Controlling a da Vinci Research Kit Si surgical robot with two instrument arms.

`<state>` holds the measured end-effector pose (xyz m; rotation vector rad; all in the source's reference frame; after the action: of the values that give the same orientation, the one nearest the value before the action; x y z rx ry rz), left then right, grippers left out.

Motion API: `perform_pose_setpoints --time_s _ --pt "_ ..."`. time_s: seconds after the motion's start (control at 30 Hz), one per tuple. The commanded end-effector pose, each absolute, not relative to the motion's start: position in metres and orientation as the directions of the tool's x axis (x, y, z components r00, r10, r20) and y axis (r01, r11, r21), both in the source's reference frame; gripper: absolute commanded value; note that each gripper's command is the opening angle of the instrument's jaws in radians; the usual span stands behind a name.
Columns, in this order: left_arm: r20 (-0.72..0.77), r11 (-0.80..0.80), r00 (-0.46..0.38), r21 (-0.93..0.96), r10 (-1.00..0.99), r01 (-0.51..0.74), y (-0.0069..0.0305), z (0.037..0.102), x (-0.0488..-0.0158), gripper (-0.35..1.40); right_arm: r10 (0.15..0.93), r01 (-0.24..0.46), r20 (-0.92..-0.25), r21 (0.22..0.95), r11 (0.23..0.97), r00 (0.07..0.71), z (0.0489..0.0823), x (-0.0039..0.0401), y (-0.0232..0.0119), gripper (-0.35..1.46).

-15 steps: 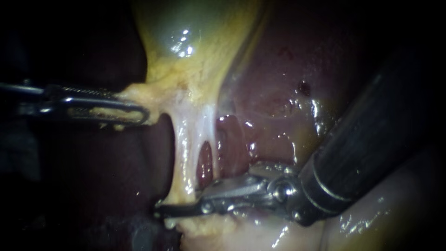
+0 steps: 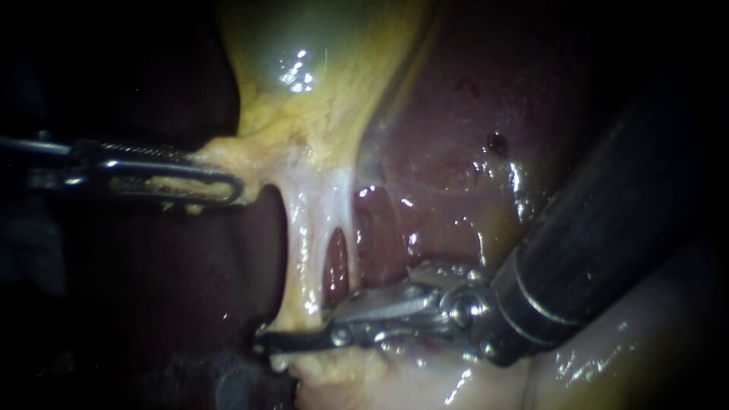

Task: Going back second clip left tube

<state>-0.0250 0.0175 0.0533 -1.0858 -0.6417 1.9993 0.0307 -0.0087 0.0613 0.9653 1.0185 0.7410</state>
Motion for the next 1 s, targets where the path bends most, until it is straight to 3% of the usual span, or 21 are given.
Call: perform_pose_setpoints --time_s 0.03,0.17,0.5,0.73,1.0 --pt "-0.475 -0.586 -0.351 -0.716 0.807 -0.38 0.0175 0.0532 -0.025 -0.35 0.864 -0.075 -0.356 0.911 0.406 0.355 0.0615 0.0308 -0.0088 0.45" --pt "-0.475 -0.587 -0.351 -0.716 0.807 -0.379 0.0175 0.0532 -0.0249 -0.35 0.851 -0.069 -0.393 0.895 0.441 0.348 0.0623 0.031 -0.0088 0.49" --pt "-0.475 -0.587 -0.351 -0.716 0.807 -0.379 0.0174 0.0532 -0.0248 -0.35 0.678 -0.009 -0.648 0.721 0.693 0.347 0.0639 0.0297 -0.0075 0.48" --pt "-0.475 -0.587 -0.352 -0.716 0.807 -0.379 0.0174 0.0531 -0.0247 -0.35 0.597 -0.004 -0.724 0.635 0.772 0.344 0.0638 0.0274 -0.0068 0.5" --pt "-0.476 -0.587 -0.352 -0.716 0.806 -0.377 0.0173 0.0531 -0.0244 -0.35 0.521 0.049 -0.783 0.568 0.822 0.341 0.0602 0.0218 -0.0045 0.5"
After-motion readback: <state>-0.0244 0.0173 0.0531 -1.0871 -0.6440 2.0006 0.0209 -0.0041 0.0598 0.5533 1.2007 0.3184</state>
